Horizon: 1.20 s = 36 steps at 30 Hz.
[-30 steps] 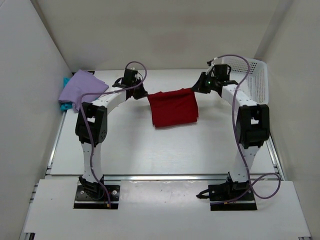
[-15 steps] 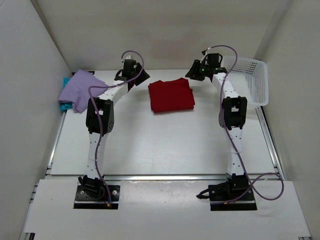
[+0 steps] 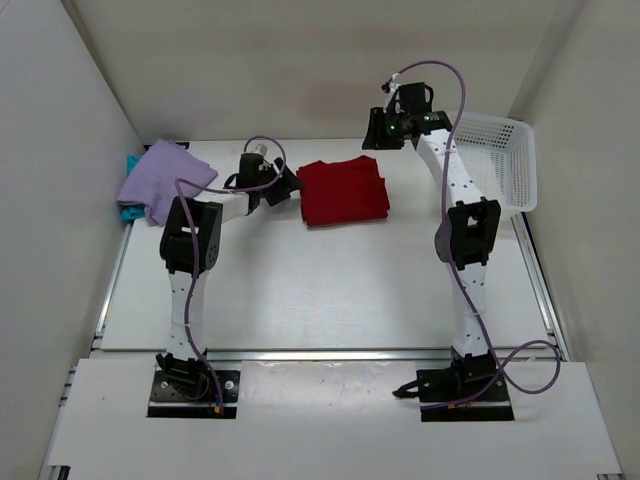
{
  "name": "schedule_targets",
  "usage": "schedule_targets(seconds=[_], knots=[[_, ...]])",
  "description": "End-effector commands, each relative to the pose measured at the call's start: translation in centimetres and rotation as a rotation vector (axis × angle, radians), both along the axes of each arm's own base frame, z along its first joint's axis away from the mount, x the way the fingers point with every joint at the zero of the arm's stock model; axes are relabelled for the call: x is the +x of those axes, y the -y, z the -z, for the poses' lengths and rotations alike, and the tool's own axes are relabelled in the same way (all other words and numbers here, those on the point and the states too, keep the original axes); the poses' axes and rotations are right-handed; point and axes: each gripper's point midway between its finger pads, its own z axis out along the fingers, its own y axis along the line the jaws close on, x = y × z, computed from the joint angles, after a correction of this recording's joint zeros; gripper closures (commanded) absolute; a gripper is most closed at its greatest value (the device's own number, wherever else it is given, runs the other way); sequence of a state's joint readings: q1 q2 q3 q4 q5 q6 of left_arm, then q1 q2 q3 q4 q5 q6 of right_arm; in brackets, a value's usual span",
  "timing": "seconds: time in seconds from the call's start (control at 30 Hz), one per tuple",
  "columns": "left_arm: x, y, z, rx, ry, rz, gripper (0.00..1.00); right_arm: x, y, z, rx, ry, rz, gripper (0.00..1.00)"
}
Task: Fold and stack the t-shirts
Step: Fold the long partially folded tshirt into a neat square, then put the neatly folded tshirt into the corner of the board with the left arm
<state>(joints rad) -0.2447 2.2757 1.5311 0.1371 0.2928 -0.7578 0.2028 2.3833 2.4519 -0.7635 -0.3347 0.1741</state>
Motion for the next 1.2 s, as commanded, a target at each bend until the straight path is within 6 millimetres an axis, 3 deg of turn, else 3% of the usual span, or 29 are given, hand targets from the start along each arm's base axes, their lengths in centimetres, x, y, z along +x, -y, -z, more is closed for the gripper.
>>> schedule_targets(seconds=[0.0,0.07,0.17,0.2,0.23,0.27,0.3,0.33,0.37,0.4,0.43,0.47,0.5,0.53,0.57,0.6,0.67,0.7,0.73,0.77,0.8,0.83,0.93,1.0,1.03,1.1,1.13,1.17], knots=[[-2.8,3.0,-1.5,-0.107,0.02,0.146,0.22,-3.0,0.5,-7.8,-0.09,0.131,-0.012,0.6],[-3.2,4.5,-0.8,-0.141,-0.002,0.189,0.21,-3.8,0.1,-8.2,-0.1,0.132,-0.015,0.55],[-3.2,6.0,1.1,-0.087,-0.04,0.218,0.29,-5.5,-0.3,-8.0,-0.088,0.11,-0.025,0.53],[-3.4,6.7,1.7,-0.07,-0.056,0.228,0.33,-5.9,-0.5,-9.8,-0.063,0.154,-0.021,0.53],[-3.5,7.2,2.5,-0.068,-0.071,0.235,0.39,-6.6,-0.6,-10.3,-0.052,0.169,-0.024,0.53],[-3.5,7.7,2.5,-0.081,-0.068,0.247,0.47,-7.5,-0.9,-8.5,-0.043,0.125,-0.031,0.53],[-3.3,8.2,2.6,-0.098,-0.069,0.238,0.52,-8.0,-0.9,-11.6,-0.002,0.204,-0.02,0.52],[-3.1,8.5,2.2,-0.109,-0.056,0.239,0.62,-9.5,-0.6,-10.9,0.009,0.187,-0.016,0.51],[-2.7,8.7,1.9,-0.124,-0.051,0.232,0.68,-10.0,-0.7,-11.9,0.057,0.24,-0.012,0.51],[-2.8,9.1,2.1,-0.116,-0.055,0.23,0.76,-11.1,-0.5,-9.7,0.072,0.189,-0.013,0.51],[-2.3,9.4,1.1,-0.109,-0.035,0.226,0.8,-12.0,-0.7,-12.3,0.114,0.27,-0.021,0.51],[-1.2,9.2,0.3,-0.103,-0.011,0.207,0.88,-13.7,-0.6,-11.2,0.144,0.246,-0.028,0.5],[-1.3,9.7,0.1,-0.089,-0.014,0.216,0.96,-14.4,-0.7,-9.2,0.18,0.219,-0.023,0.5],[-0.9,10.1,-0.6,-0.089,-0.005,0.221,0.99,-15.4,-1.1,-11.3,0.236,0.28,-0.041,0.5],[-0.3,10.7,-2.1,-0.101,0.017,0.23,1.0,-16.4,-1.0,-10.3,0.258,0.286,-0.048,0.5],[0.0,10.8,-2.6,-0.104,0.027,0.24,1.0,-17.7,-1.2,-7.9,0.278,0.233,-0.054,0.49],[1.2,11.1,-5.3,-0.094,0.053,0.248,1.0,-19.6,-0.8,-7.3,0.301,0.239,-0.049,0.49],[2.0,11.0,-7.5,-0.094,0.099,0.25,1.0,-20.5,-0.4,-5.9,0.295,0.223,-0.042,0.49],[2.5,9.9,-7.9,-0.079,0.095,0.241,1.0,-21.3,0.3,-4.3,0.286,0.196,-0.02,0.5],[3.3,8.6,-9.6,-0.069,0.122,0.226,1.0,-22.1,0.7,-4.5,0.312,0.194,-0.027,0.5],[4.2,7.4,-11.8,-0.064,0.163,0.202,1.0,-23.4,1.0,-3.6,0.327,0.174,-0.037,0.5],[4.6,6.2,-12.8,-0.046,0.179,0.184,1.0,-24.1,1.4,-2.8,0.353,0.16,-0.029,0.5],[6.5,0.5,-19.1,0.0,0.289,0.09,1.0,-25.8,2.5,-1.6,0.353,0.171,0.0,0.49],[7.4,-5.0,-20.6,0.038,0.301,-0.001,1.0,-26.4,2.9,-0.4,0.369,0.136,0.0,0.5],[7.3,-6.7,-21.8,0.05,0.315,-0.04,1.0,-26.5,2.7,-0.3,0.374,0.135,-0.007,0.5],[7.4,-13.3,-22.8,0.077,0.334,-0.157,1.0,-27.2,1.6,0.1,0.398,0.102,-0.036,0.5],[6.8,-14.9,-23.0,0.095,0.342,-0.199,1.0,-27.5,1.2,0.7,0.398,0.09,-0.05,0.49],[6.3,-20.2,-22.3,0.129,0.321,-0.303,1.0,-28.1,0.4,1.3,0.391,0.074,-0.078,0.5]])
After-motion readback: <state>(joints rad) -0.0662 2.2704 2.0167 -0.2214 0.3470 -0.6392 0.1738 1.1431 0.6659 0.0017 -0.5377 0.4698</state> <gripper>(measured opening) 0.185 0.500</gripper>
